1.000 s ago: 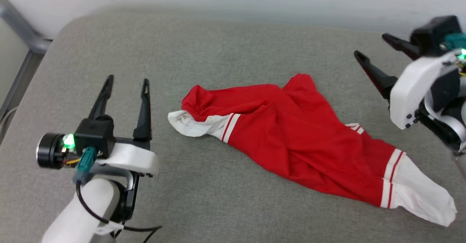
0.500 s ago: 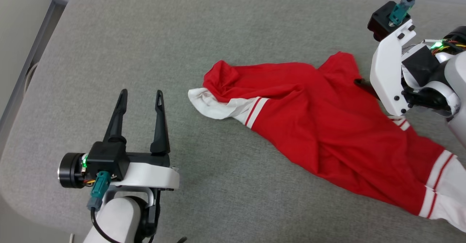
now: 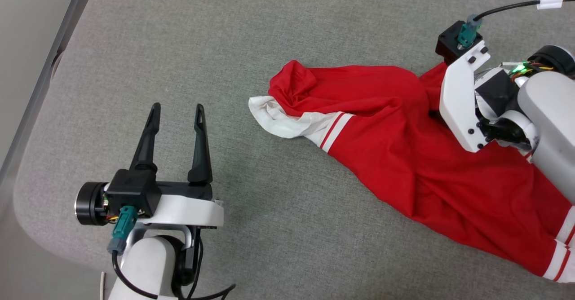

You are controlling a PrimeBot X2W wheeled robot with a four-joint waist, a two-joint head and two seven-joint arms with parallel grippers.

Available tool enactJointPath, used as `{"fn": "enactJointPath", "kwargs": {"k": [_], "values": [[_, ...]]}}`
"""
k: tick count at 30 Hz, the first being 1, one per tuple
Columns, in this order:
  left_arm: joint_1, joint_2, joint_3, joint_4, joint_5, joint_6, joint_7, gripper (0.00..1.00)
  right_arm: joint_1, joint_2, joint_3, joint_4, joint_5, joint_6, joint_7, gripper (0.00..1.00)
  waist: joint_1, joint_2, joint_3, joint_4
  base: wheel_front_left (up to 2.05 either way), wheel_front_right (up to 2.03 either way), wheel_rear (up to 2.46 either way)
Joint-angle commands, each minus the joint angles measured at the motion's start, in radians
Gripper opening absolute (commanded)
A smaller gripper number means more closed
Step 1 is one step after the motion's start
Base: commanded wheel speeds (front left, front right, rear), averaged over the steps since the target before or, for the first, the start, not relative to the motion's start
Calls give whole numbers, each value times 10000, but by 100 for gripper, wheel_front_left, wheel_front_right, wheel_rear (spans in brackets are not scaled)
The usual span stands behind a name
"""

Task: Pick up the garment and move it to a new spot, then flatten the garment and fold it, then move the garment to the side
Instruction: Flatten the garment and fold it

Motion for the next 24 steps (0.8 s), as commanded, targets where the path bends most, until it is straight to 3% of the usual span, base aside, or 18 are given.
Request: {"fn": "enactJointPath", "kwargs": {"k": [1,9,13,19,24], "values": [[73,-76,92,43,104,-68,-24,100,751,94,617,306,97,55,8,0,1,-1,-59,-70,0,0,0],[394,-174,557,260,573,-425,-24,100,-455,296,446,79,661,26,-2706,0,1,-1,-795,-566,0,0,0],[672,-114,791,371,725,-529,-24,100,-440,72,731,-431,922,26,-3862,0,1,-1,-1455,-898,0,0,0],[1236,-61,1027,466,849,-567,-24,100,-112,-616,1064,-1685,1209,26,-5027,0,1,-1,-2315,-1290,0,0,0],[2007,-46,1284,555,886,-582,-25,100,903,-1829,876,-3746,1194,26,-6041,0,1,-1,-3168,-1749,0,0,0]]}}
